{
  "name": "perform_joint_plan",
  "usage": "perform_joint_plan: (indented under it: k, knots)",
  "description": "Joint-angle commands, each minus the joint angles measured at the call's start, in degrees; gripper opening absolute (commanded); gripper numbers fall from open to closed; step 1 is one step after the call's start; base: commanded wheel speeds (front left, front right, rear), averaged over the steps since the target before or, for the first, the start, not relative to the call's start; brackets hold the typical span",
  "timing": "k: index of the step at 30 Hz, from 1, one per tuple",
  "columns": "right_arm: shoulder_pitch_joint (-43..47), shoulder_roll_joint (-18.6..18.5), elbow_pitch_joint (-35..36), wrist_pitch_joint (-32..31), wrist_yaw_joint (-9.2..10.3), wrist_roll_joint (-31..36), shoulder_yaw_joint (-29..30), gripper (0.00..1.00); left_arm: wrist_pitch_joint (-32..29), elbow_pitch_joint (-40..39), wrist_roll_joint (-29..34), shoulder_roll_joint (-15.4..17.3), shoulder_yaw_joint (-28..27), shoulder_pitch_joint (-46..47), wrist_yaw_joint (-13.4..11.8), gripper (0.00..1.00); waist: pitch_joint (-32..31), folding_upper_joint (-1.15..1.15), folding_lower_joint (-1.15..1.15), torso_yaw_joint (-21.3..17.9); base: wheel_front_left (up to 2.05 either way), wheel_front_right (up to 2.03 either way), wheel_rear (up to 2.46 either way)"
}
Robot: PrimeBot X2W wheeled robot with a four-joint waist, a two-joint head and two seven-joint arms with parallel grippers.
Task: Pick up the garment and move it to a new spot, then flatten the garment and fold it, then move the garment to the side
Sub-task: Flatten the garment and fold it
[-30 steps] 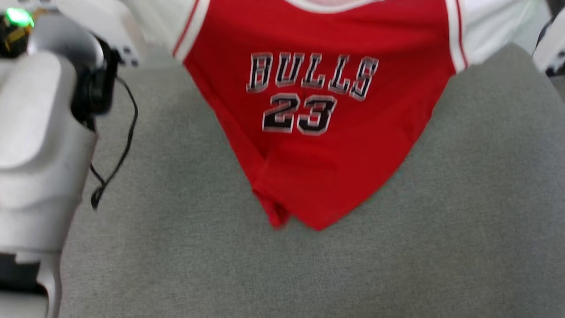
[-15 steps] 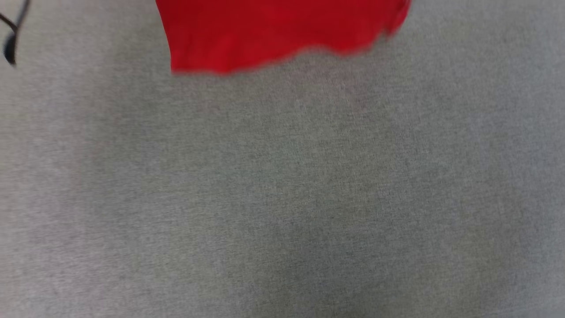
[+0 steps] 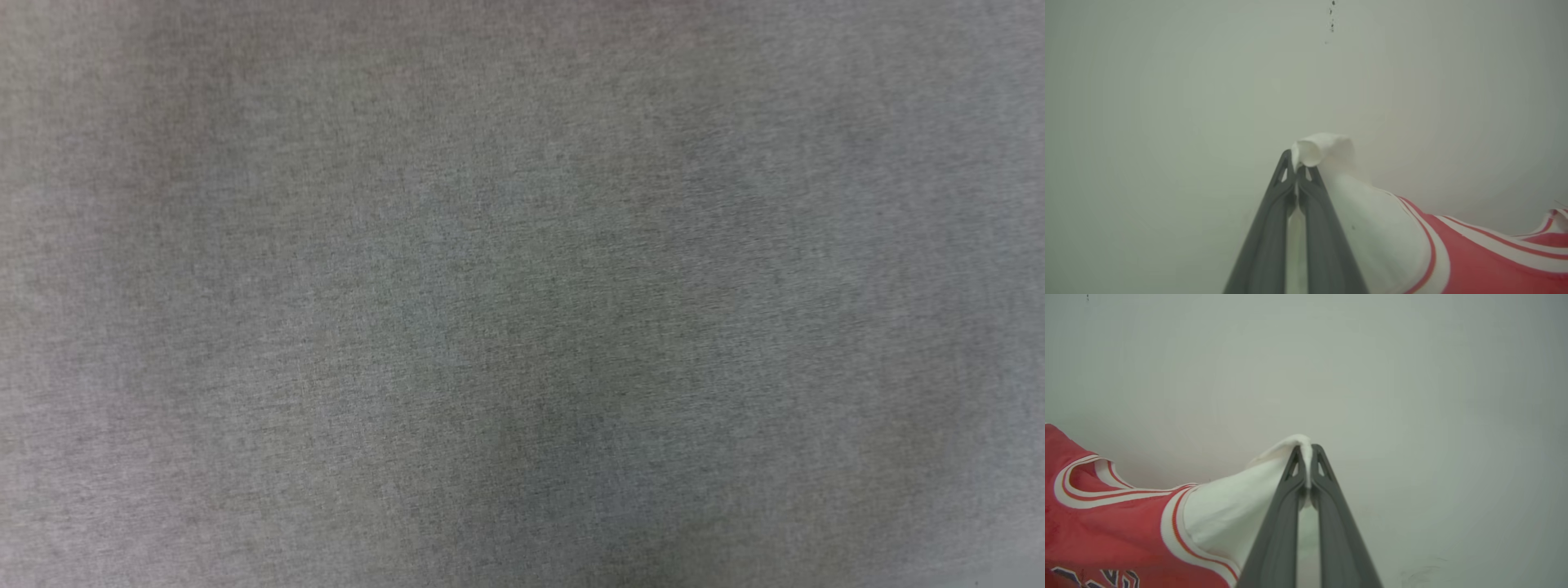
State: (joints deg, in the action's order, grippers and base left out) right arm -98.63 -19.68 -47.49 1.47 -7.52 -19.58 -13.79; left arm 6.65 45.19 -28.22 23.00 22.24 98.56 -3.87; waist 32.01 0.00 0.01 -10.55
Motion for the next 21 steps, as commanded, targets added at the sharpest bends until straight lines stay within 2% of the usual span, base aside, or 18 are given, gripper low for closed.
perform_joint_plan:
  k: [1,7,11,16,21]
  knots:
    - [-0.58,-0.21,-1.23,0.47,0.05,-1.17,-1.22,0.00,-0.10,0.21,-0.66,-0.40,-0.02,-1.71,-0.18,0.00,1.65,0.00,-0.01,0.63,0.00,0.00,0.00]
    - [2.06,0.77,-5.56,0.84,0.05,-4.28,-5.00,0.00,-0.35,1.20,-2.64,-1.62,0.09,-5.57,0.81,0.00,3.83,0.00,-0.01,1.61,0.00,0.00,0.00]
    - [5.80,1.74,-8.65,1.26,0.05,-7.41,-7.02,0.00,0.82,2.82,-4.33,-2.57,-0.24,-10.34,1.74,0.00,3.06,0.00,-0.01,2.22,0.00,0.00,0.00]
    - [15.20,2.76,-9.97,2.52,0.05,-12.55,-10.35,0.00,3.42,5.20,-7.35,-2.84,-1.26,-19.92,3.78,0.00,-1.59,0.00,-0.01,2.64,0.00,0.00,0.00]
    - [24.71,1.74,-8.08,3.27,0.05,-16.72,-13.77,0.00,6.07,4.70,-8.77,-2.72,-1.83,-29.61,4.89,0.00,-7.11,0.00,-0.01,3.12,0.00,0.00,0.00]
